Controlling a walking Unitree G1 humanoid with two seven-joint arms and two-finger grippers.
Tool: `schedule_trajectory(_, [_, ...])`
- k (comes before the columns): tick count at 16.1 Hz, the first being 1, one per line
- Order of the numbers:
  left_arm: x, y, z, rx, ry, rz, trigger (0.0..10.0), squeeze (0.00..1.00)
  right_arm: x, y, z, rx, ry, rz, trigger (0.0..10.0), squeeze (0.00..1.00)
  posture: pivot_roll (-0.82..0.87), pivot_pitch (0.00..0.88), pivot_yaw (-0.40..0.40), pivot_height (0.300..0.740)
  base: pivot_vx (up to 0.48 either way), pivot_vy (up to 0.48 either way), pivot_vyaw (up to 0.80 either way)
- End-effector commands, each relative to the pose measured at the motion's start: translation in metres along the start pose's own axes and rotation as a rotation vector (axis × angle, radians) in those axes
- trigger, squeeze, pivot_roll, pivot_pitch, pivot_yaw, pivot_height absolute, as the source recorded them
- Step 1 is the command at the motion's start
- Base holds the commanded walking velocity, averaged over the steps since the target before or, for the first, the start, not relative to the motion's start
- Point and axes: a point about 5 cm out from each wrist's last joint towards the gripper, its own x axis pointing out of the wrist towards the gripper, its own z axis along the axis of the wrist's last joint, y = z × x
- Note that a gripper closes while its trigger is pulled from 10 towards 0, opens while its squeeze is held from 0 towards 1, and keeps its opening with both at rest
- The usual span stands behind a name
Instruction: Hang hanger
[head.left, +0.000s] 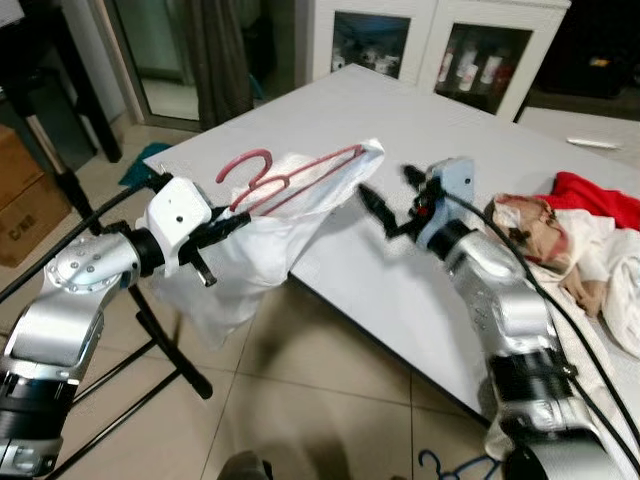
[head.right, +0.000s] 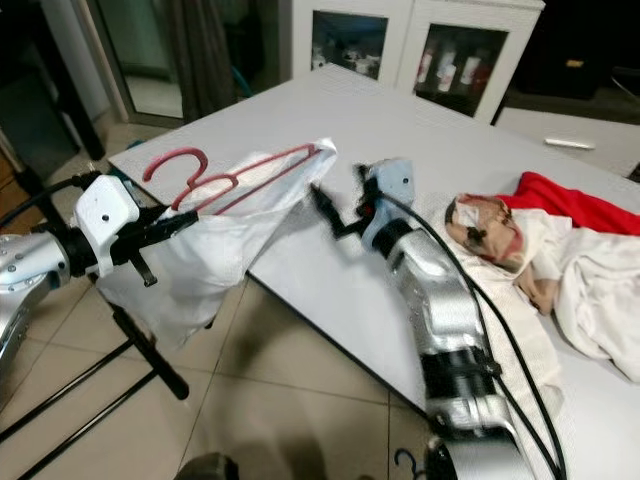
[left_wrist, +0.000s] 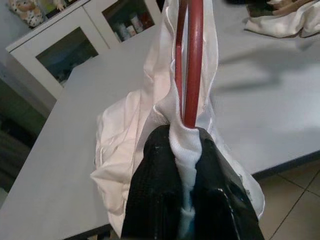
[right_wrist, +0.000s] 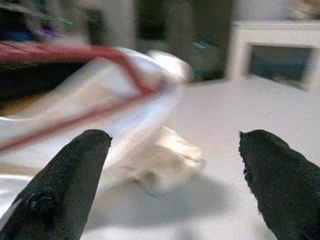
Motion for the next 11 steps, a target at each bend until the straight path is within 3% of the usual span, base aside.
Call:
schedule_trajectory(1, [-0.003,0.001,0.006,0.023,-0.022,0.002,0.0,0.0,0.003,-0.004,0.001,0.006,-0.002,-0.069,10.0,0.0,0.1,0.0,-0.01,0.74,0.0,0.0,0.0])
schedule_trajectory(4, [-0.002,0.002,0.007,0.026,-0.024,0.004,0.0,0.0,0.014,0.014,0.004,0.085,-0.026,-0.044,10.0,0.0,0.1,0.0,-0.008,0.74,0.0,0.0,0.0])
schedule_trajectory(11, [0.0,0.002,0.008,0.032,-0.027,0.0,0.0,0.0,0.023,0.018,0.009,0.128,-0.043,-0.04,10.0,0.0,0.1,0.0,-0.007,0.74,0.0,0.0,0.0])
